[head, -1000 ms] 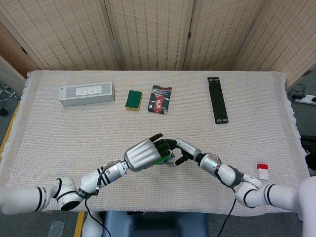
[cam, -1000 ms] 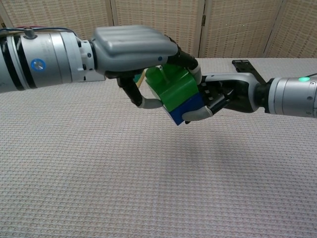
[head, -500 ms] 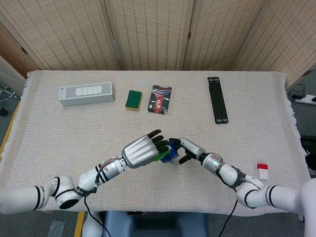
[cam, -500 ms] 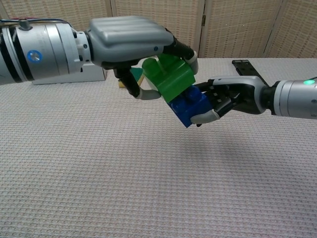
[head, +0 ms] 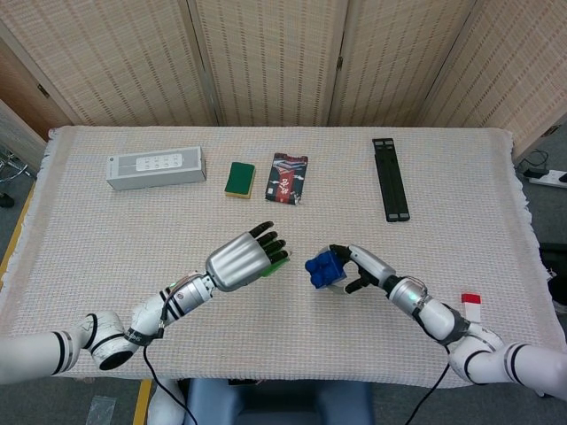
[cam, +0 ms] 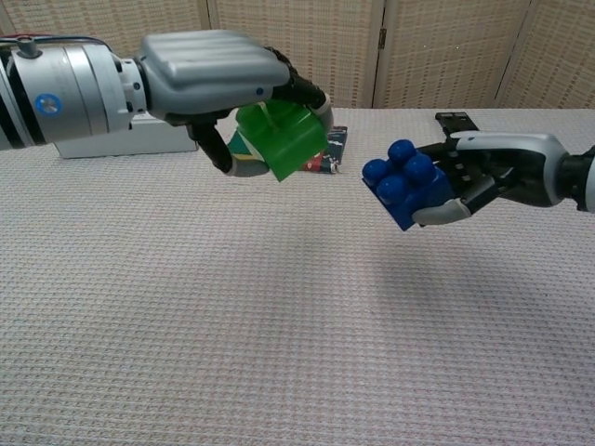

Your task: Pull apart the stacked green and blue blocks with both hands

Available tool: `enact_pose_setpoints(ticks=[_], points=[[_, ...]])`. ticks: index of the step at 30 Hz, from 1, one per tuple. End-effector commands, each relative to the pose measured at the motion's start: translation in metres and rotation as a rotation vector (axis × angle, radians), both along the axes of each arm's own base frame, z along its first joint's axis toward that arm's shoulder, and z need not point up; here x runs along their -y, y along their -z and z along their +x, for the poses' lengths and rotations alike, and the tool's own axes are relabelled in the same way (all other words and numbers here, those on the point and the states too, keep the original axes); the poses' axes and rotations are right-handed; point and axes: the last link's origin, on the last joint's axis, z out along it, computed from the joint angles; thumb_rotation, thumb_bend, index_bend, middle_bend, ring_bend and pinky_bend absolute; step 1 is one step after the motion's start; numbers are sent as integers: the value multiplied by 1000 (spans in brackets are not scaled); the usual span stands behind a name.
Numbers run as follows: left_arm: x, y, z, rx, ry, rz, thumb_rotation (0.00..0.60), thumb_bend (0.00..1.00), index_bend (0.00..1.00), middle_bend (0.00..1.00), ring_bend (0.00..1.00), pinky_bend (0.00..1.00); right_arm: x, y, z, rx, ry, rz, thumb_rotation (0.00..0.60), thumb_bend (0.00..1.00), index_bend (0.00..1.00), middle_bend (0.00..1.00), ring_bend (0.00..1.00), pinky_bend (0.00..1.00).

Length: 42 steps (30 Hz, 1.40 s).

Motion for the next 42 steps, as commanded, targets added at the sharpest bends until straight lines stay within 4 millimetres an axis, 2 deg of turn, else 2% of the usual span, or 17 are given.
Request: enact_pose_setpoints(ticks=[1,6,10,18,21,24,27,34,37,40,42], points=[[-11,0,-24,-46,-37,58,600,414,710,775,427,194,-19,-28,-19,-100,-76,-127,600,366,542,511,423,361],[-25,-4,-58,-56,-128,109,600,415,709,775,426,194,-45,-50,-39,-229,-119,-274,600,366,541,499,425,361],[-32,-10,-93,-70,-206,150,600,415,709,775,426,185,-68,-66,-56,-311,-132,-352,600,366,541,499,423,361],[-23,-23,-161,-17,-413,139,600,416,707,775,424,173,-95,-90,-78,-461,-172,-486,600,367,541,495,424,358],[-15,-25,-183,-11,-478,117,600,416,707,775,424,171,-99,-97,-83,-524,-187,-528,600,366,541,494,425,358],[-10,-23,-202,-77,-484,122,600,416,707,775,427,170,-100,-101,-91,-583,-184,-551,600,367,541,492,426,357],[-9,-22,-214,-104,-501,132,600,416,705,775,426,159,-97,-100,-99,-609,-161,-533,600,366,541,491,425,355],[-12,-26,-219,-76,-517,155,600,417,682,775,420,141,-86,-92,-109,-641,-143,-527,600,366,541,489,424,346],[-12,-26,-221,-71,-536,158,600,415,604,715,390,114,-82,-86,-108,-648,-159,-522,600,366,517,452,399,338],[-12,-27,-224,-70,-563,165,600,415,406,522,290,77,-79,-80,-103,-621,-166,-523,600,366,390,333,328,306],[-13,-28,-228,-77,-591,168,600,415,277,400,212,58,-76,-78,-100,-604,-171,-521,600,366,261,228,253,272]])
